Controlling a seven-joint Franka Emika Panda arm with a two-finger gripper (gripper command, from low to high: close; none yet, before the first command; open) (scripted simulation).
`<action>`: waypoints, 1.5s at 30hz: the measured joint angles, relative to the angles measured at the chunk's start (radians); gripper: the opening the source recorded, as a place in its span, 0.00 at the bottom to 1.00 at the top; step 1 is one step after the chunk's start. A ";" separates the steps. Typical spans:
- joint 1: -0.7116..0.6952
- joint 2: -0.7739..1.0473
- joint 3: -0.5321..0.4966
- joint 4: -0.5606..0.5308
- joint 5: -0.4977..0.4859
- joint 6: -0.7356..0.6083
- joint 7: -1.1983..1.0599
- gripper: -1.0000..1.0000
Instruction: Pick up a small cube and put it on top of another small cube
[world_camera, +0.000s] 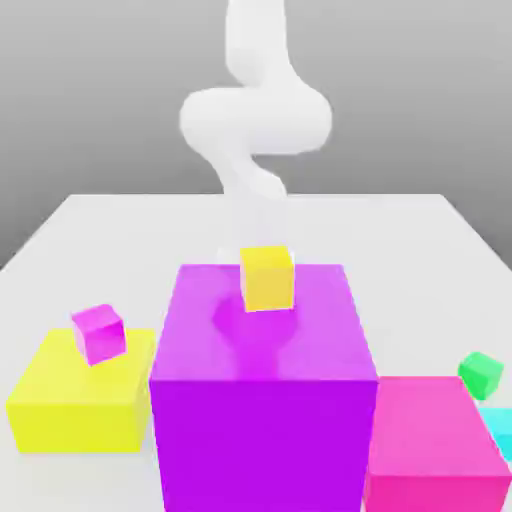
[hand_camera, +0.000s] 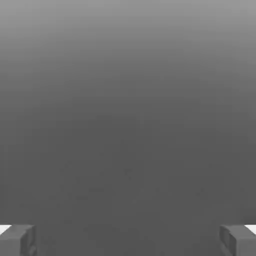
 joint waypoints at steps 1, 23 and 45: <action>0.024 0.039 -0.001 -0.002 0.006 0.014 -0.034 0.50; 0.410 0.840 0.109 -0.052 0.003 0.291 -0.646 0.50; 0.479 1.034 0.123 -0.062 -0.095 0.356 -0.710 0.00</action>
